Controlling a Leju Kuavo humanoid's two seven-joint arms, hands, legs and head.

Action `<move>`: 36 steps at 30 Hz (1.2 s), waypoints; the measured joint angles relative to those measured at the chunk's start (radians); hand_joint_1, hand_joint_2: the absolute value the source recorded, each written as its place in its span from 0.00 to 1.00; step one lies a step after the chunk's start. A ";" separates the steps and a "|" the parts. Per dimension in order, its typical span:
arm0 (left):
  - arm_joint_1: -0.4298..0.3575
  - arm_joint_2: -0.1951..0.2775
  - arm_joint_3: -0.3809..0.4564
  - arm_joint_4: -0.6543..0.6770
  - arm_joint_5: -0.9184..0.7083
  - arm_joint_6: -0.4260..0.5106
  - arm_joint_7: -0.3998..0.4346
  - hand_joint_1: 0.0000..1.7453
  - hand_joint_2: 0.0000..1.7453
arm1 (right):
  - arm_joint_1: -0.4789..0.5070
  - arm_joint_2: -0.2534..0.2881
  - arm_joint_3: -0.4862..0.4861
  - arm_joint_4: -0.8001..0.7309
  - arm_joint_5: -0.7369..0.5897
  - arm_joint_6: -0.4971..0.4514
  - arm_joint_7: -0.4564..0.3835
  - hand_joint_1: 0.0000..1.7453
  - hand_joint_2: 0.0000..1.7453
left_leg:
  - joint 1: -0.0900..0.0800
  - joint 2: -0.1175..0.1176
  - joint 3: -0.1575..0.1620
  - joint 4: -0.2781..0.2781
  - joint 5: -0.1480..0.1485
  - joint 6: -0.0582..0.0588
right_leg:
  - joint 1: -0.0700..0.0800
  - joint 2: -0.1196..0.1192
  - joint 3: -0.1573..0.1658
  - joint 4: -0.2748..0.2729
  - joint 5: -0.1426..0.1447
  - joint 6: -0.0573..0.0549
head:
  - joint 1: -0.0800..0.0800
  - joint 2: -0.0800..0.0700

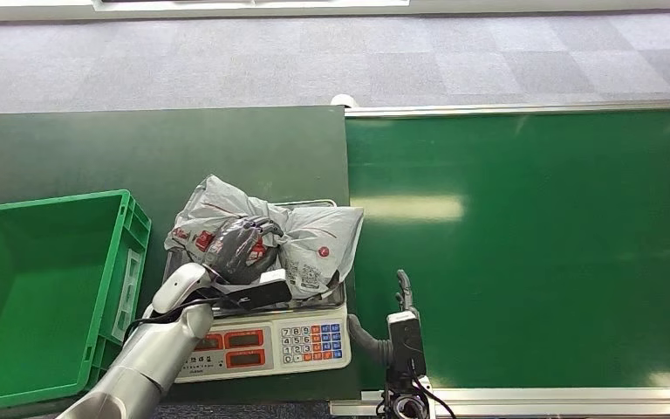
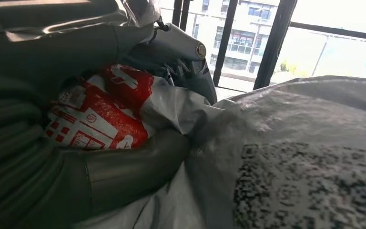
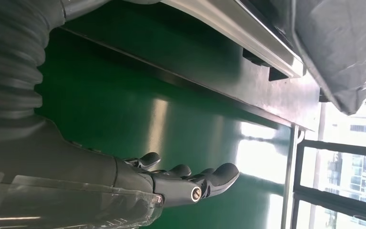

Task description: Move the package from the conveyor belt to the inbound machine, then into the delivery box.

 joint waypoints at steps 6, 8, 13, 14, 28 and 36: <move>-0.004 0.000 0.000 0.004 0.001 0.000 -0.001 0.99 1.00 | 0.000 0.000 0.000 0.000 0.000 0.000 0.000 0.00 1.00 | 0.000 0.000 0.000 0.000 0.000 0.000 | 0.000 0.000 0.000 0.000 0.000 0.000 | 0.000 0.000; -0.007 -0.001 0.000 0.006 0.014 0.013 -0.014 0.99 1.00 | 0.000 0.000 -0.001 0.001 -0.001 -0.001 0.000 0.00 1.00 | 0.000 0.000 0.000 0.000 0.000 0.000 | 0.000 0.000 0.000 0.000 0.000 0.000 | 0.000 0.000; 0.047 -0.006 0.009 -0.088 0.114 0.139 -0.110 1.00 1.00 | 0.002 0.000 -0.003 0.001 -0.003 -0.008 0.000 0.00 1.00 | 0.000 0.001 -0.001 0.000 0.000 0.000 | 0.000 0.001 -0.002 0.000 0.000 0.000 | 0.000 0.000; 0.073 -0.010 0.014 -0.144 0.153 0.196 -0.141 1.00 1.00 | 0.004 0.000 -0.003 0.001 -0.005 -0.012 0.000 0.00 1.00 | 0.000 0.001 -0.002 0.000 0.000 0.000 | 0.000 0.001 -0.002 0.000 0.000 0.000 | 0.000 0.000; 0.418 -0.051 0.130 -1.004 0.271 0.519 -0.281 1.00 1.00 | 0.024 -0.001 -0.010 -0.001 -0.045 -0.052 0.000 0.00 1.00 | 0.000 0.001 -0.005 0.000 -0.001 0.000 | 0.000 0.001 -0.005 0.000 -0.001 0.000 | 0.000 0.000; 0.502 -0.070 0.352 -1.212 0.381 0.518 -0.271 0.98 1.00 | 0.040 -0.001 -0.017 -0.020 -0.057 -0.057 0.000 0.00 1.00 | 0.000 0.001 -0.005 -0.001 -0.001 -0.001 | 0.000 0.001 -0.004 0.000 -0.001 0.000 | 0.000 0.000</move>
